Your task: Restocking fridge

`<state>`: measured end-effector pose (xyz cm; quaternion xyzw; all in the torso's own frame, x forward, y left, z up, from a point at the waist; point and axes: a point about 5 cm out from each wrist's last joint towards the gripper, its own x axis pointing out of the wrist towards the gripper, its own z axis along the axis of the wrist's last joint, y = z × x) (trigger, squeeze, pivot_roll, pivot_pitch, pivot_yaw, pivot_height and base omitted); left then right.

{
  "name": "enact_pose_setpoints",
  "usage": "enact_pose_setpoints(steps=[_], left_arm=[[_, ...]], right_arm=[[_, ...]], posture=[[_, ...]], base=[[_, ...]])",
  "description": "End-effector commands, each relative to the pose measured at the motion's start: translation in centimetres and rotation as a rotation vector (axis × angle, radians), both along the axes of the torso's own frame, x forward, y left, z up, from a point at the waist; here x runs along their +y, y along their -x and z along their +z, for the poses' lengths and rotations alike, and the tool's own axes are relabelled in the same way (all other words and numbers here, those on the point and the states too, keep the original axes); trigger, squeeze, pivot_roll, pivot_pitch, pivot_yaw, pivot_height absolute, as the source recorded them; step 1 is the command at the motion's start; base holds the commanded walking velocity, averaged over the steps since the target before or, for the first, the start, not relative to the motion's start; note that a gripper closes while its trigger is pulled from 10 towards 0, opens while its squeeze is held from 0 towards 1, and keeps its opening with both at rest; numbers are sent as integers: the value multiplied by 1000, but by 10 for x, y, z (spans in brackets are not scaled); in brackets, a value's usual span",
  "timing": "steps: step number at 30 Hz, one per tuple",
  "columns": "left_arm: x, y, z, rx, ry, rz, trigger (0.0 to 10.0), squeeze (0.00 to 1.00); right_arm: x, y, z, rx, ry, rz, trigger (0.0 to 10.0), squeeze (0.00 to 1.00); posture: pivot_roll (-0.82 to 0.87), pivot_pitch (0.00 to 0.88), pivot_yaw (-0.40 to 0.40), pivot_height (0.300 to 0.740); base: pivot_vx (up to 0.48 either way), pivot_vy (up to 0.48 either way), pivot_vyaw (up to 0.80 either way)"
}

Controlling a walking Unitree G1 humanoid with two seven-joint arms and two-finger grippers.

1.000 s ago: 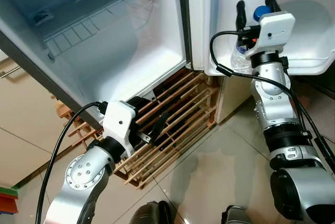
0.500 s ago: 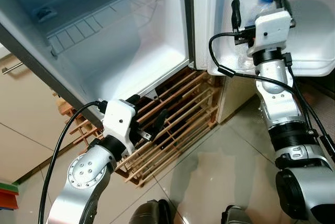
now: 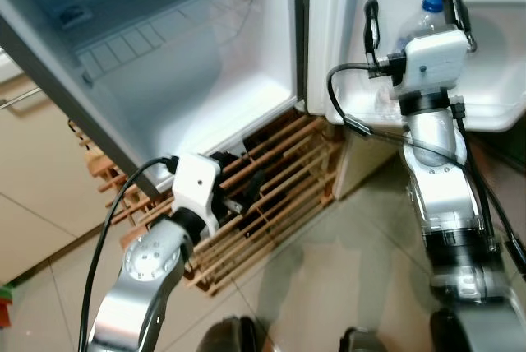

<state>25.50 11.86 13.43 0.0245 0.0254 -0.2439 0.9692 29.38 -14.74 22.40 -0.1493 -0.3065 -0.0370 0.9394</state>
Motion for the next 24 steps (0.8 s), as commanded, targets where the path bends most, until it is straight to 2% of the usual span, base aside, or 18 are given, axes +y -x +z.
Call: enact_pose_setpoints(steps=[1, 3, 6, 8, 11, 12, 13, 16, 18, 20, 23, 24], left_arm=[[1, -6, -2, -7, -5, 7, 10000, 0], [-1, -16, -2, -17, 11, 26, 10000, 0], [-3, -24, -1, -29, 12, 40, 10000, 0], [-2, -27, 0, -39, 14, 52, 10000, 0], [0, -32, -1, -37, 6, 96, 10000, 0], [3, -33, -6, -27, 1, 135, 10000, 0], [3, -33, -6, -27, 1, 135, 10000, 0], [8, -27, -13, -22, 22, 162, 10000, 0], [20, -21, -24, 8, 62, 234, 10000, 0], [32, -16, -33, 27, 76, 299, 10000, 0], [51, -2, -45, -19, 27, 362, 10000, 0], [54, 5, -41, -102, -8, 344, 10000, 0]], right_arm=[[1, 10, 1, 16, -11, -28, 10000, 0], [-11, 23, -19, 108, -53, -81, 10000, 0], [-24, 28, -35, 190, -65, -122, 10000, 0], [-42, 37, -56, 279, -91, -180, 10000, 0], [-62, 46, -89, 434, -164, -228, 10000, 0], [-68, 50, -108, 522, -238, -207, 10000, 0], [-68, 50, -108, 522, -238, -207, 10000, 0], [-68, 51, -134, 632, -390, -136, 10000, 0], [-67, 51, -141, 659, -370, -119, 10000, 0], [-66, 51, -142, 661, -277, -118, 10000, 0], [-62, 55, -138, 633, -185, -84, 10000, 0], [-63, 57, -138, 623, -181, -87, 10000, 0]], posture=[[10, 30, 61, 740], [-19, 0, 49, 740], [-26, 0, 38, 740], [-29, 0, 36, 740], [-26, 0, 32, 740], [-27, 0, 28, 740], [-27, 0, 28, 740], [-6, 0, 12, 740], [14, 0, -2, 740], [17, 0, -5, 740], [30, 0, -13, 740], [29, 0, -15, 740]], base=[[0, 0, 0], [0, 0, 0], [0, 0, 0], [0, 0, 0], [0, 0, 0], [0, 0, 0], [0, 0, 0], [0, 0, 0], [0, 0, 0], [0, 0, 0], [0, 0, 0], [0, 0, 0]])
